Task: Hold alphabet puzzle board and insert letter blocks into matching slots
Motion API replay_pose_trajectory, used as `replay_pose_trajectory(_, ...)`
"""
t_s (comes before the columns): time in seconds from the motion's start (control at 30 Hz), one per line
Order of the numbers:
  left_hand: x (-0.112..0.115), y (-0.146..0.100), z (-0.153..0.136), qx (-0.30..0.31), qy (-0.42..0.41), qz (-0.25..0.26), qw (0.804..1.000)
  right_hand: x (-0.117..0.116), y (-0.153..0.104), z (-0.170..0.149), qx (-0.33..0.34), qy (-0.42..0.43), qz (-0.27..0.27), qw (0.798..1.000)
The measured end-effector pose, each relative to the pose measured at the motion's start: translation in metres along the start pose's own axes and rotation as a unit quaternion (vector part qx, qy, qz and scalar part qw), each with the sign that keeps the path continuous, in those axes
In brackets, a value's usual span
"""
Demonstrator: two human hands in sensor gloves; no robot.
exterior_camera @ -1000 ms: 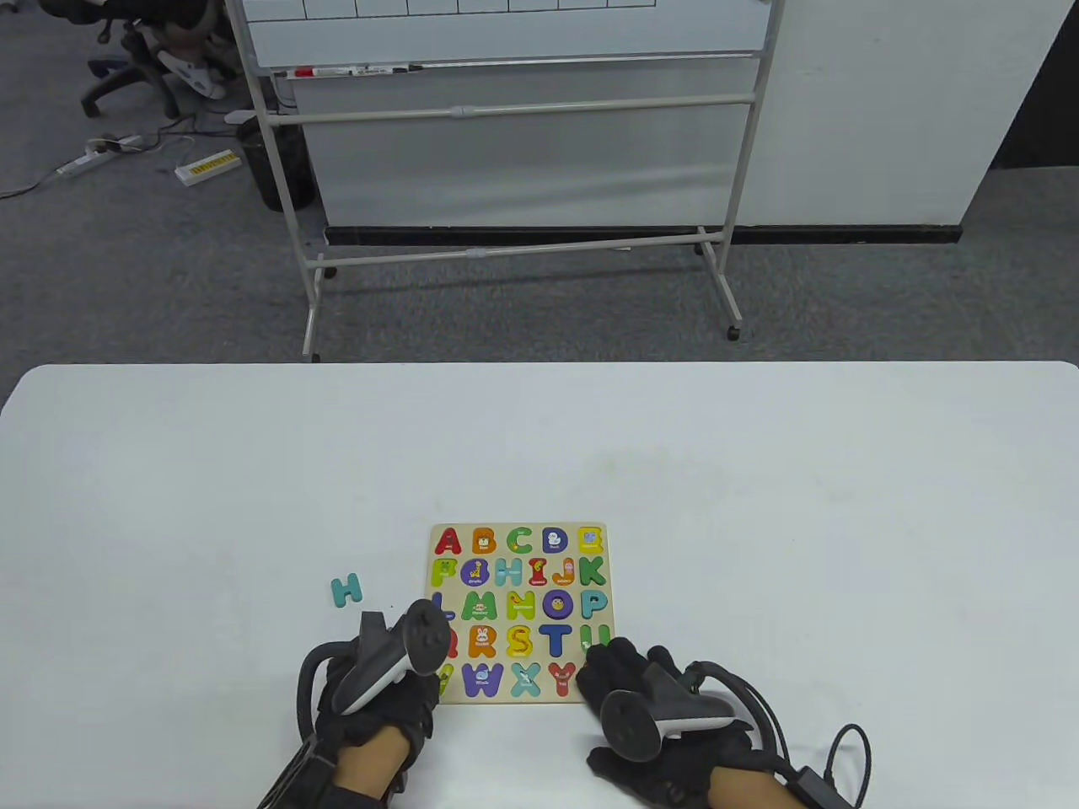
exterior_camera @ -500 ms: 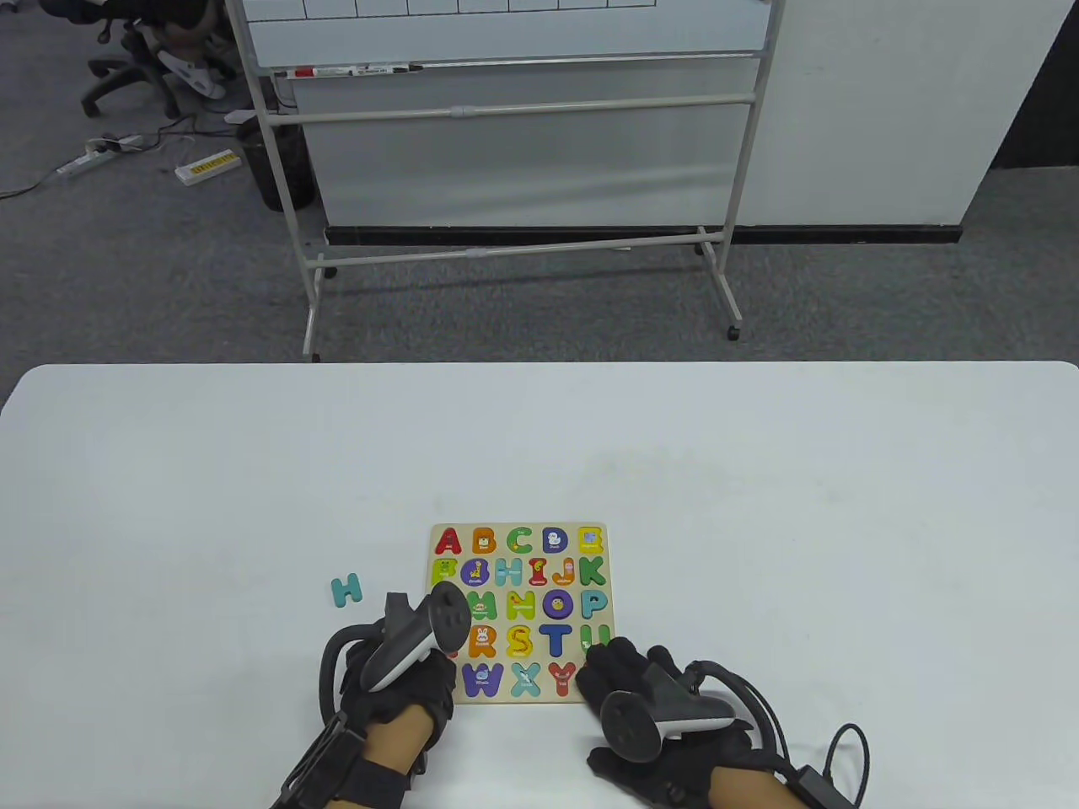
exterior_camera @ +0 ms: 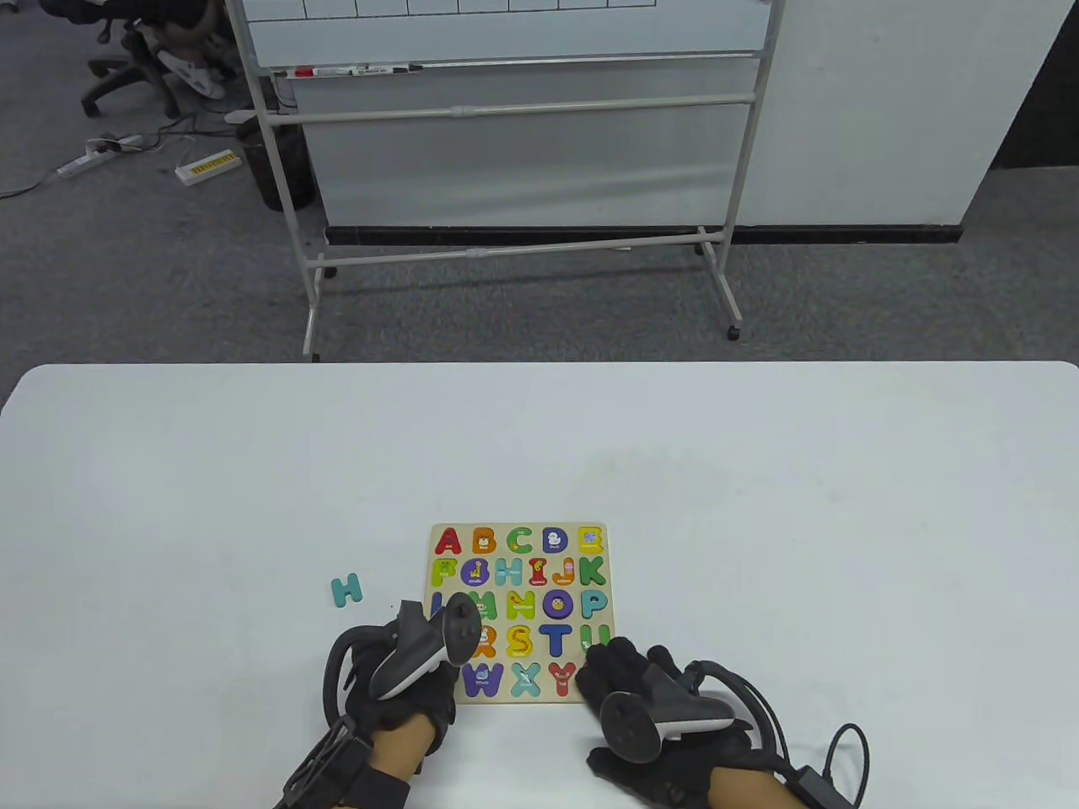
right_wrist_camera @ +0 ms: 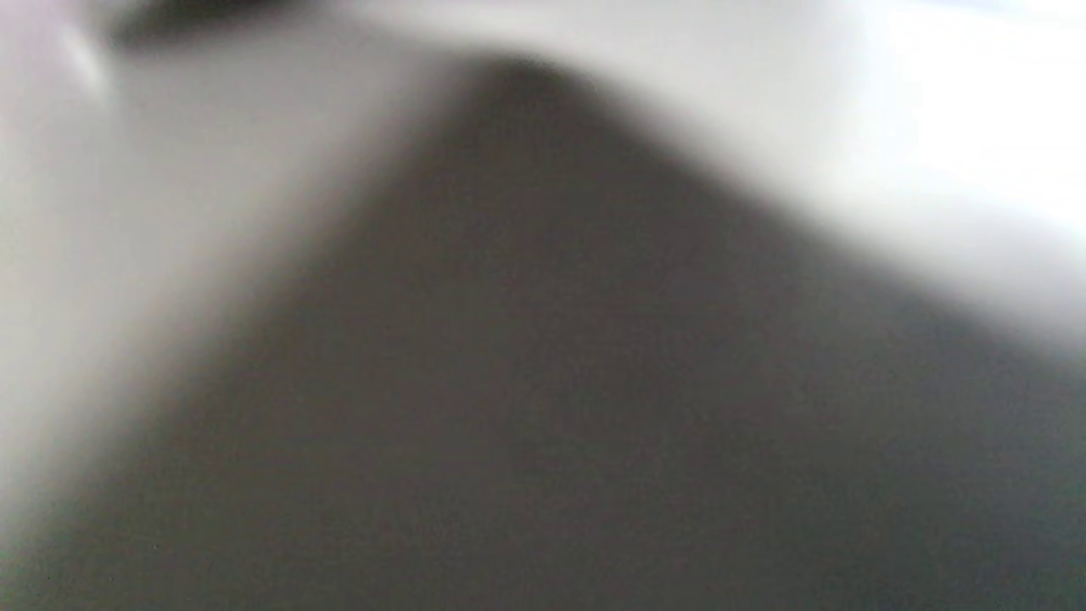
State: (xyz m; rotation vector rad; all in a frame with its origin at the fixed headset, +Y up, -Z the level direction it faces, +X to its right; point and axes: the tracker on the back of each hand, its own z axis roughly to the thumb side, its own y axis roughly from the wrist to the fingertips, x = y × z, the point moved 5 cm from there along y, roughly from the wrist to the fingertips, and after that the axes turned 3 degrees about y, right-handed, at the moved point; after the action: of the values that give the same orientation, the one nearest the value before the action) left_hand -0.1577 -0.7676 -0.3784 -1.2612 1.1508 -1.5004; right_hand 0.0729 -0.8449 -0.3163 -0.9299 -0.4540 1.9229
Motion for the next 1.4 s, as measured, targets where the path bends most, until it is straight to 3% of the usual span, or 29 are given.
replay_pose_trajectory(0.63, 0.003, -0.009, 0.006, 0.018, -0.017, 0.049, 0.999, 0.001, 0.000, 0.000, -0.001, 0.001, -0.004, 1.000)
replay_pose_trajectory(1.03, 0.006, -0.028, 0.032, 0.076, 0.120, 0.046, 0.989, 0.001, 0.000, 0.000, -0.002, 0.001, -0.007, 1.000)
replay_pose_trajectory(1.23, 0.006, -0.031, 0.025, 0.071, 0.097, 0.064, 0.991, 0.002, 0.000, 0.000, -0.005, 0.001, -0.010, 1.000)
replay_pose_trajectory(1.4, 0.009, -0.030, 0.015, 0.077, 0.044, 0.046, 0.995, 0.002, 0.000, 0.000, -0.006, 0.002, -0.013, 1.000)
